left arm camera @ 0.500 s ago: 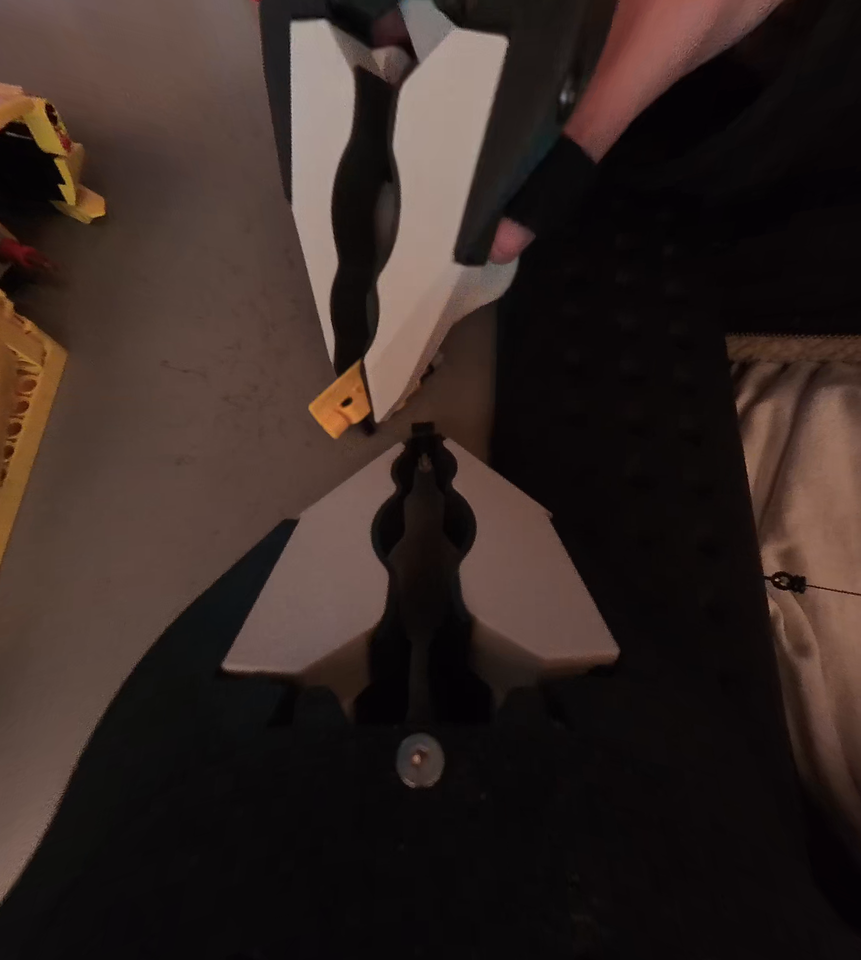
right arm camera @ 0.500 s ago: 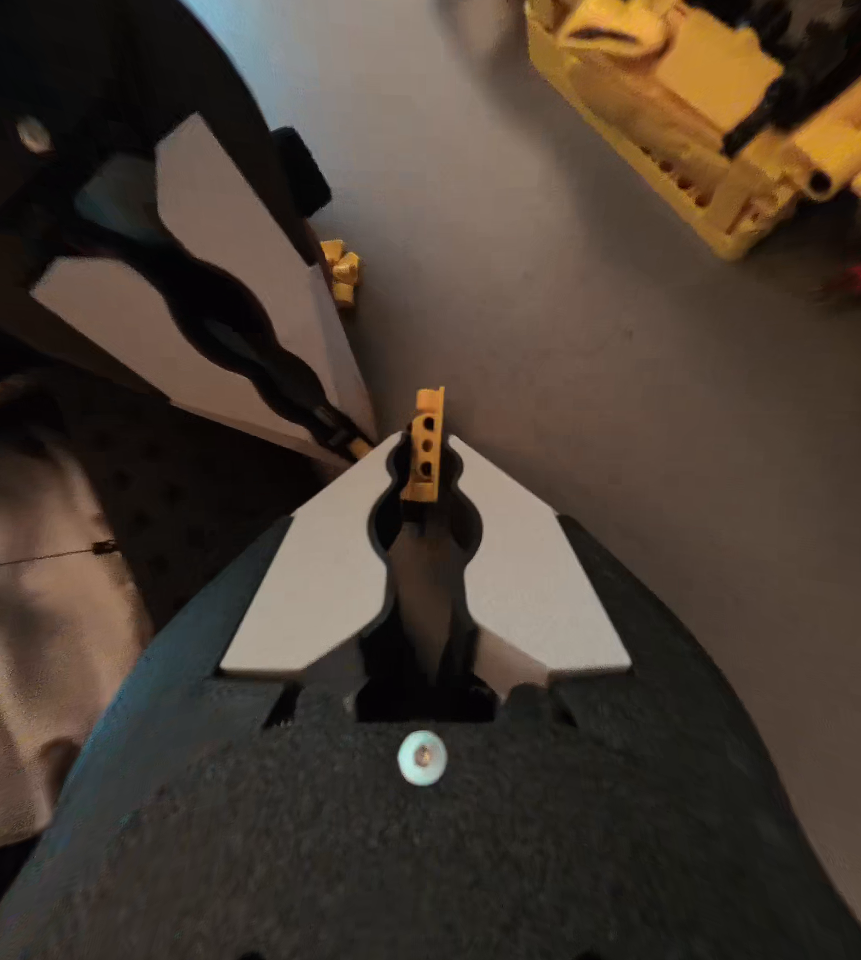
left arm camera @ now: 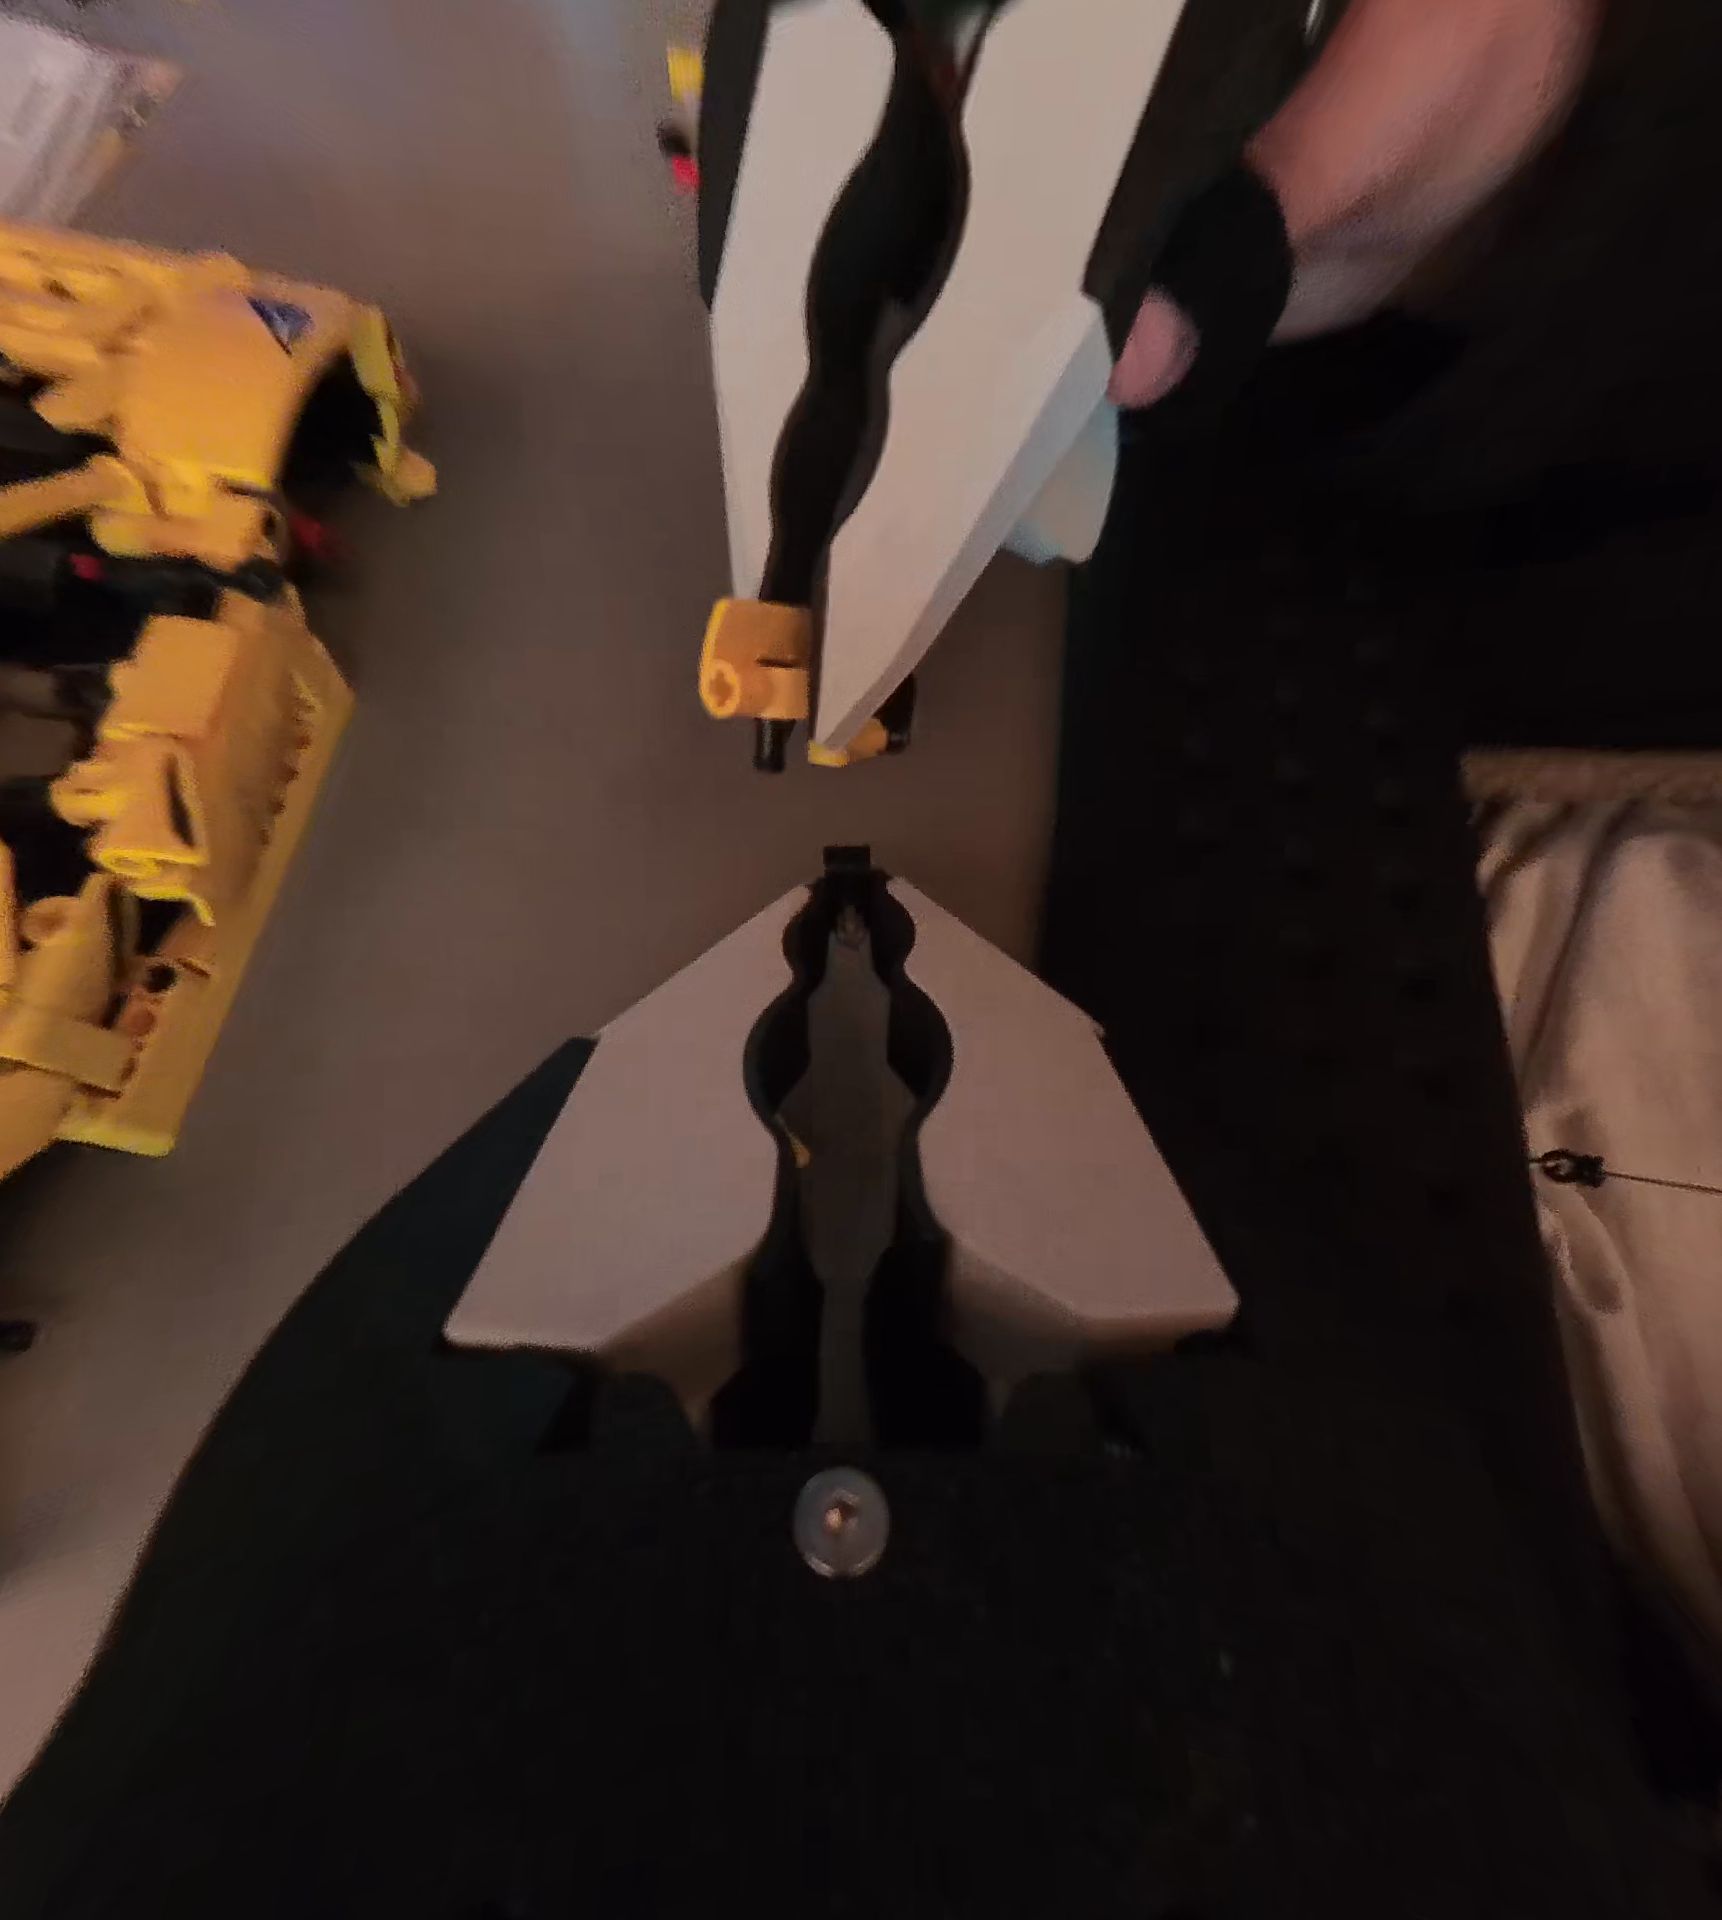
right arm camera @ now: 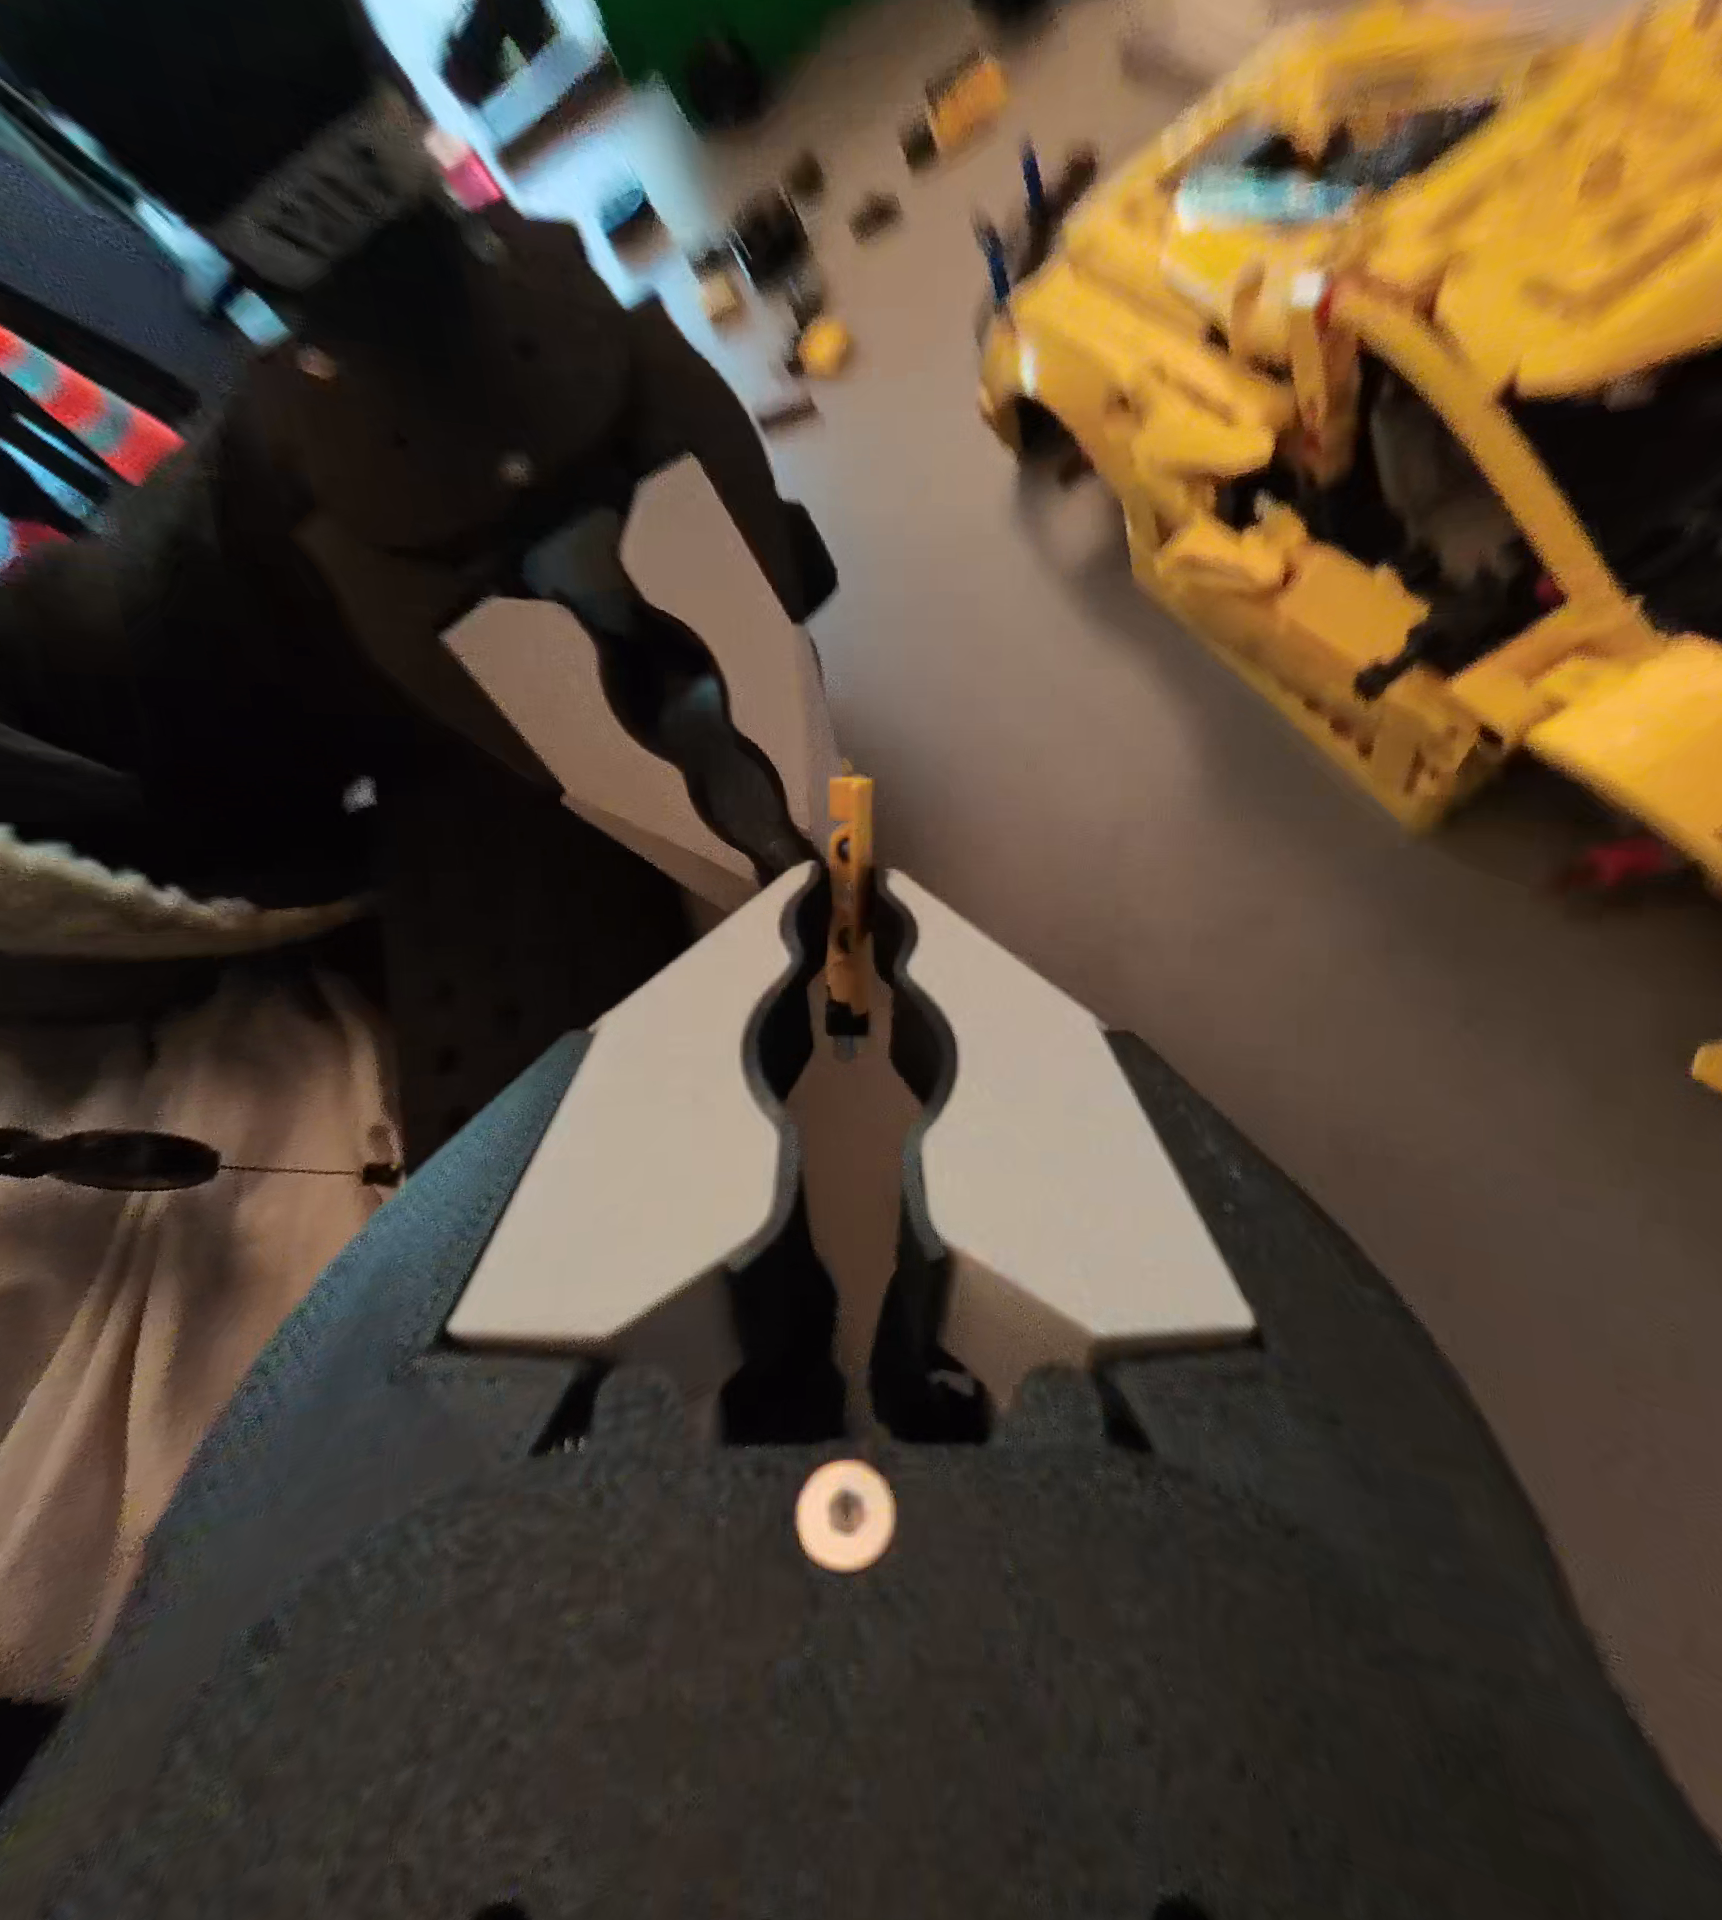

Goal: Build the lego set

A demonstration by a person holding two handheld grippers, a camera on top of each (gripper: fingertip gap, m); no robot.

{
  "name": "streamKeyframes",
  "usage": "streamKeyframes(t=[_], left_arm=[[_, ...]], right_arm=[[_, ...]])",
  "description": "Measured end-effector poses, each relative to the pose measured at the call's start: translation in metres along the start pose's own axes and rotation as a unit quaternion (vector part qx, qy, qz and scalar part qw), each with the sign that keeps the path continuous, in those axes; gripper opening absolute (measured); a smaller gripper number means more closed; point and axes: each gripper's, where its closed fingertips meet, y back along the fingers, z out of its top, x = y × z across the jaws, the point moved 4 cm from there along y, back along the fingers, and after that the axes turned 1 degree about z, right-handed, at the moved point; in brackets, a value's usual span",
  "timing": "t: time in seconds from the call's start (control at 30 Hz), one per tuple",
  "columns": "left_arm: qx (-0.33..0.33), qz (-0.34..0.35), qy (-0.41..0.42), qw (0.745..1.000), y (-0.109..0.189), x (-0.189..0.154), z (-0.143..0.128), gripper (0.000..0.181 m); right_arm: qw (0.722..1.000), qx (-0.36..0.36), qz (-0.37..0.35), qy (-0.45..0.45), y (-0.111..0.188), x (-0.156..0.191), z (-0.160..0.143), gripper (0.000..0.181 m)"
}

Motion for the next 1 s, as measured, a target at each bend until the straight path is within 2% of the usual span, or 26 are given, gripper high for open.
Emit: streamKeyframes(t=[0.13, 0.23, 0.37, 0.63, 1.0], left_arm=[[-0.079, -0.025, 0.021, 0.996, 0.019, 0.002, 0.018, 0.007], [-0.12, -0.063, 0.04, 0.99, 0.028, -0.002, 0.027, 0.007], [-0.084, -0.069, 0.014, 0.994, 0.02, -0.008, 0.019, 0.007], [-0.011, -0.05, -0.019, 0.998, 0.003, -0.01, 0.002, 0.007], [-0.029, -0.056, -0.006, 0.998, 0.008, -0.008, 0.006, 0.007]], right_arm=[[0.994, -0.085, 0.063, 0.017, 0.01, 0.008, 0.008, 0.007], [0.992, -0.084, 0.094, 0.03, 0.01, 0.014, 0.005, 0.007], [0.993, -0.047, 0.094, 0.059, 0.003, 0.02, -0.003, 0.007], [0.986, 0.075, 0.025, 0.145, -0.005, 0.018, -0.022, 0.008], [0.983, 0.091, 0.014, 0.157, -0.001, 0.018, -0.022, 0.008]])
